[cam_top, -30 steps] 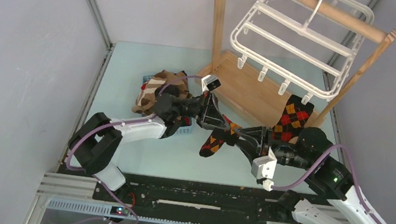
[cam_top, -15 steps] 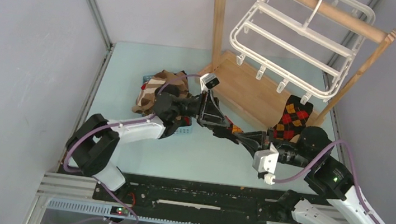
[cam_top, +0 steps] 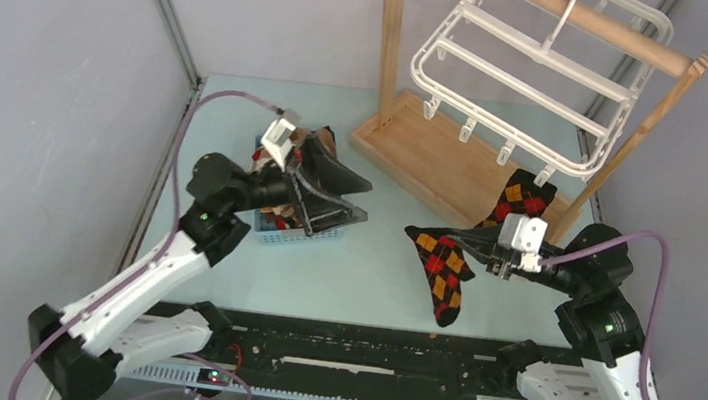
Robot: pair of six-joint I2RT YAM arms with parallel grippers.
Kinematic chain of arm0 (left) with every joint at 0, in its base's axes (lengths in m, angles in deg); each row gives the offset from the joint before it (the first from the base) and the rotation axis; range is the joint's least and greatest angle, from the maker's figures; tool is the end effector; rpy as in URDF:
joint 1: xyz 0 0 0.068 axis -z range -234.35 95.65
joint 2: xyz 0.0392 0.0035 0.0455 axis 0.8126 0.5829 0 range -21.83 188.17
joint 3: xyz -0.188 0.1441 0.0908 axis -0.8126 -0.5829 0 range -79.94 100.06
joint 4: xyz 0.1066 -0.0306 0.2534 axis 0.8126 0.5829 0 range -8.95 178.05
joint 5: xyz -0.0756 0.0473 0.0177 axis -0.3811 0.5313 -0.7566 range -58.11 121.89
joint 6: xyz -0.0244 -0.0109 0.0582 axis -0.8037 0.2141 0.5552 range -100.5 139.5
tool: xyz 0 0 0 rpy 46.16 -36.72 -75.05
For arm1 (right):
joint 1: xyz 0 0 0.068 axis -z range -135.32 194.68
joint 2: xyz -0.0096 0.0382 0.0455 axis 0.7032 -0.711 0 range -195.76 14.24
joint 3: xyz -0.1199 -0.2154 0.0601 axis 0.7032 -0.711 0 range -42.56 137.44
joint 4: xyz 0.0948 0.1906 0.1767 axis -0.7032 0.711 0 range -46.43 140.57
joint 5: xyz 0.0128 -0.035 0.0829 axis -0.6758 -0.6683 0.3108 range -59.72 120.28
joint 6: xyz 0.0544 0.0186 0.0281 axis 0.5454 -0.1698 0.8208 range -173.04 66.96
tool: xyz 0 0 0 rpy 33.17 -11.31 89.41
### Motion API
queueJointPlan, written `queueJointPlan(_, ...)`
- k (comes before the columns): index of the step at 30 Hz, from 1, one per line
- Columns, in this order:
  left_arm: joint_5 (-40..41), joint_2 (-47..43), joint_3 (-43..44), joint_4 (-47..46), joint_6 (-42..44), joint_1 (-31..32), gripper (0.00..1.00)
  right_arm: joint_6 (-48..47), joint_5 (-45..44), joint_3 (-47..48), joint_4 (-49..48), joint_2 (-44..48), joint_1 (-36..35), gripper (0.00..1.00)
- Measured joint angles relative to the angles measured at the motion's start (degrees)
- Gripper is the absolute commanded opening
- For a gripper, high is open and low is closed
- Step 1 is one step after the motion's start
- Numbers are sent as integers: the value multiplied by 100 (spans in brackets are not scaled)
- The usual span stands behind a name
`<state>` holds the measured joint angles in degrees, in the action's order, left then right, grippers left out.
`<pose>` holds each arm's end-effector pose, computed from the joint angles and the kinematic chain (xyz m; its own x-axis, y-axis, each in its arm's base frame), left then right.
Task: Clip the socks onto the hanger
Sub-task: Pick up the sock from the bin.
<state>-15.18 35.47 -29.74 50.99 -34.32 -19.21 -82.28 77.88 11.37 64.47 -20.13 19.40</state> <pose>0.1867 -0.1757 0.3883 -0.5730 -0.2690 -0.7742 0.8144 -0.0815 -0.5745 0.1217 0.0980 0.3929 0.4483 -0.1526 -0.8808 -0.8441 0.2520 -0.4732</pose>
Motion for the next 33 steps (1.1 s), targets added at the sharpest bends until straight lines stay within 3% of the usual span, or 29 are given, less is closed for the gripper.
queueJointPlan(3,398,-645,11,717,1534,74,100,514,376,0,-74,9,389,0)
queueJointPlan(6,769,-1045,-68,826,2699,223,100,905,708,0,-131,11,662,0)
queueJointPlan(13,1187,-822,-214,551,4223,1056,100,1532,1141,0,-404,68,1049,0)
queueJointPlan(19,1510,76,-299,164,4636,1521,96,1827,1294,0,-608,74,1147,0)
queueJointPlan(27,1663,774,-337,-951,4522,1696,90,2063,1342,0,-787,74,1182,0)
queueJointPlan(33,1569,1073,-337,-1657,4164,1825,72,2229,1344,0,-988,79,1239,0)
